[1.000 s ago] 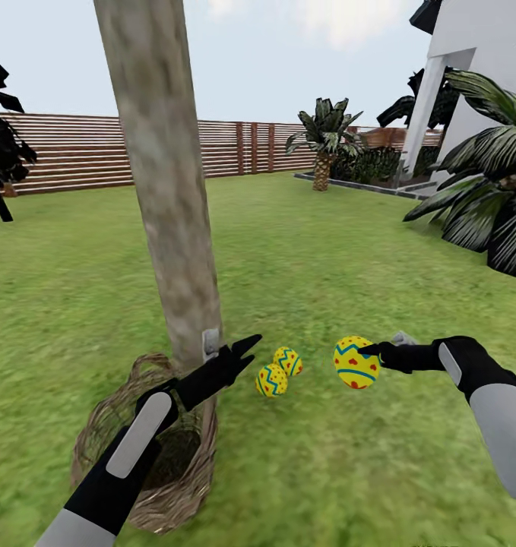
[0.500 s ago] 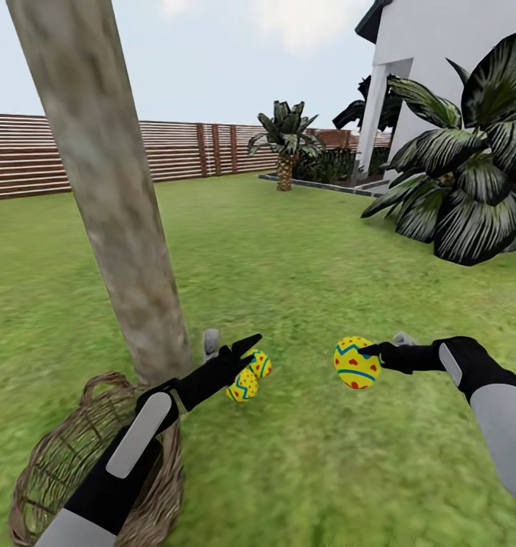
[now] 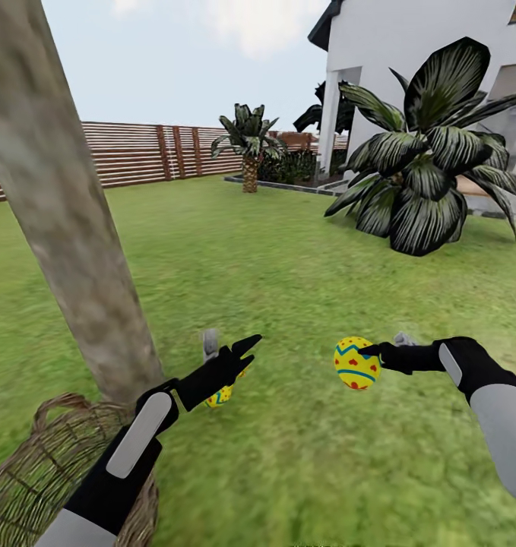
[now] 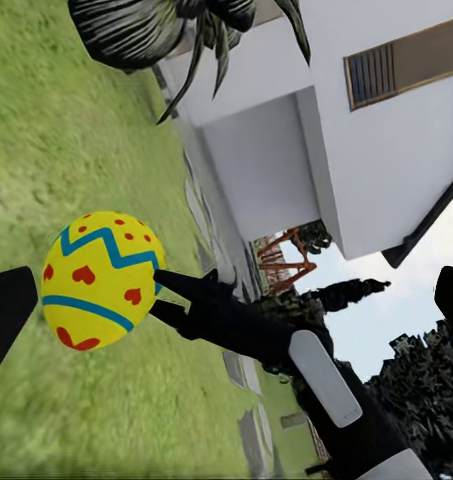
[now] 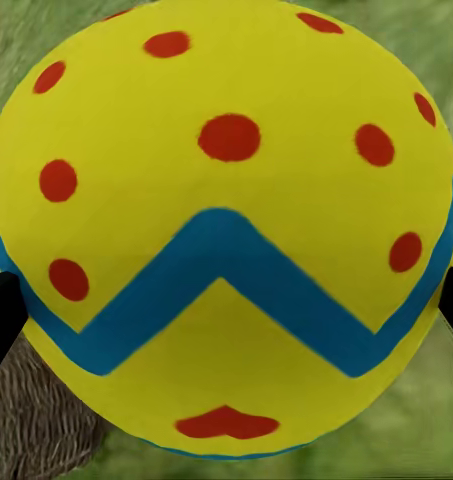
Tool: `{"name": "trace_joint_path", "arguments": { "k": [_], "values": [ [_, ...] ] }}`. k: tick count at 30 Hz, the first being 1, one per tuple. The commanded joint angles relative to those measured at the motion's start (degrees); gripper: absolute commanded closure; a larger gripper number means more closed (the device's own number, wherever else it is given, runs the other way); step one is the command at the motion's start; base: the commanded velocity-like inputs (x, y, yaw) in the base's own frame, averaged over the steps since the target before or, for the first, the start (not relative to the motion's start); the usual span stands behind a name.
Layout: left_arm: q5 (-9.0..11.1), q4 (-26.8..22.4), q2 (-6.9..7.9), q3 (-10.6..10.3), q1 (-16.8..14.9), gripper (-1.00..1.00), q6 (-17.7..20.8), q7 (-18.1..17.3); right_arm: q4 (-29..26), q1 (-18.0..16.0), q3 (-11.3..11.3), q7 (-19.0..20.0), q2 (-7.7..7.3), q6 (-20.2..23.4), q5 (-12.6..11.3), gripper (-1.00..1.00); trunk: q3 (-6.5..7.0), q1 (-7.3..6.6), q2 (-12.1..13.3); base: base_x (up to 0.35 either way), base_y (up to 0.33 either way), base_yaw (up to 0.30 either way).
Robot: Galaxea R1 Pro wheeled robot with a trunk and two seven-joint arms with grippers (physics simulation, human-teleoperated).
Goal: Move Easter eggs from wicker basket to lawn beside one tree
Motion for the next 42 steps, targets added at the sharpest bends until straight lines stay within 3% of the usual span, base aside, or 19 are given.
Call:
{"name": "trace_joint_path", "arguments": {
  "k": [1, 24, 34, 42],
  "values": [
    [0.2, 0.0, 0.04, 0.0, 0.0, -1.00, 0.1, 0.0, 0.0, 0.0, -0.3, 0.1, 0.03, 0.4, 0.0, 1.00, -0.05, -0.01, 0.0, 0.000, 0.000, -0.279],
    [0.2, 0.0, 0.04, 0.0, 0.0, -1.00, 0.1, 0.0, 0.1, 0.0, -0.4, 0.1, 0.03, 0.4, 0.0, 1.00, 0.40, -0.01, 0.0, 0.005, 0.000, -0.280],
    [0.2, 0.0, 0.04, 0.0, 0.0, -1.00, 0.0, 0.0, 0.1, 0.0, -0.4, 0.1, 0.09, 0.4, 0.0, 1.00, 0.73, -0.01, 0.0, 0.255, -0.130, -0.268],
    [0.2, 0.0, 0.04, 0.0, -0.1, -1.00, 0.0, 0.1, 0.1, 0.0, -0.4, 0.1, 0.20, 0.4, 0.0, 1.00, 0.75, -0.01, 0.0, 0.287, -0.155, -0.020]
  ]
}}
